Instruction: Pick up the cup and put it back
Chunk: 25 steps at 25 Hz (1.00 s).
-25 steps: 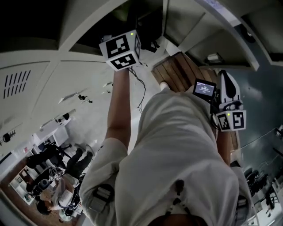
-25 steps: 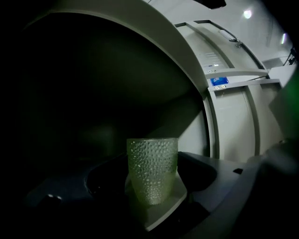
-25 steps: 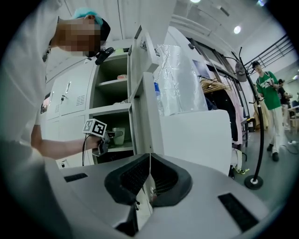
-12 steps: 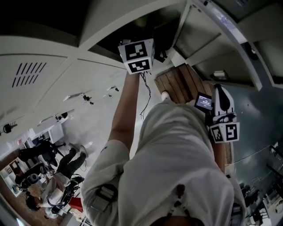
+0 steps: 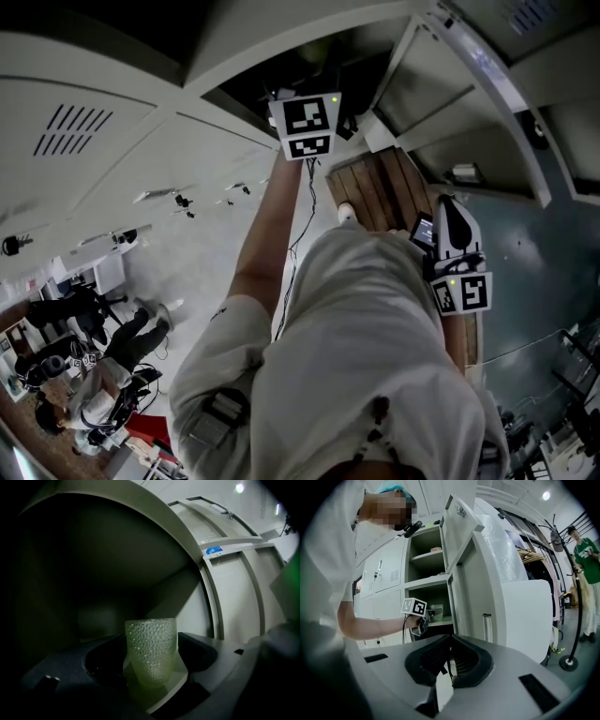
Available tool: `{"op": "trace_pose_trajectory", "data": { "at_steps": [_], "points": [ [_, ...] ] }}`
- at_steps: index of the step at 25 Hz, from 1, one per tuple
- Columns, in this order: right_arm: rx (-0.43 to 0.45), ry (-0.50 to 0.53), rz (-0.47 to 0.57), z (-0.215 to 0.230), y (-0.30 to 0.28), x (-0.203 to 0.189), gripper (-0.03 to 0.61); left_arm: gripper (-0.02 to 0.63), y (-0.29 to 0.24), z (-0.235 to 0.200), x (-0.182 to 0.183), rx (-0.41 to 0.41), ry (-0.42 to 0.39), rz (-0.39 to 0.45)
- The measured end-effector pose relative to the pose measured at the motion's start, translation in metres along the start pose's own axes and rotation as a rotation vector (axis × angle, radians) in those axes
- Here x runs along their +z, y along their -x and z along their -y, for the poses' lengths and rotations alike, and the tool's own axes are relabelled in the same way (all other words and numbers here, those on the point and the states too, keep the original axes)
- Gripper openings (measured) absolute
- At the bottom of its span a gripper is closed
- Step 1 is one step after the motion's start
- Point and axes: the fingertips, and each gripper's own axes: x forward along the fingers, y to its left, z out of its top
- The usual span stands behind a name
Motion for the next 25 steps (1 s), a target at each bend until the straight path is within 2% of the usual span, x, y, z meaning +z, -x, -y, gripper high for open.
{"op": "trace_pose_trajectory", "data": {
  "at_steps": [4, 11, 19, 25],
  "points": [
    [0.009, -0.004, -0.004, -0.001, 0.006, -0.003, 0.026, 0.351, 0.004, -0.004, -0.002, 0.019, 0.028, -0.015],
    [0.014, -0.023, 0.001, 0.005, 0.018, -0.007, 0.026, 0.367, 0.016, -0.002, -0.007, 0.053, 0.015, -0.064],
    [0.056, -0.006, 0.005, 0.007, 0.031, -0.007, 0.026, 0.36, 0.058, 0.001, -0.01, 0.135, 0.035, -0.027],
    [0.12, 0.002, 0.004, 0.005, 0.043, -0.011, 0.026, 0.163, 0.101, 0.018, -0.003, 0.182, 0.033, 0.028]
  ]
}}
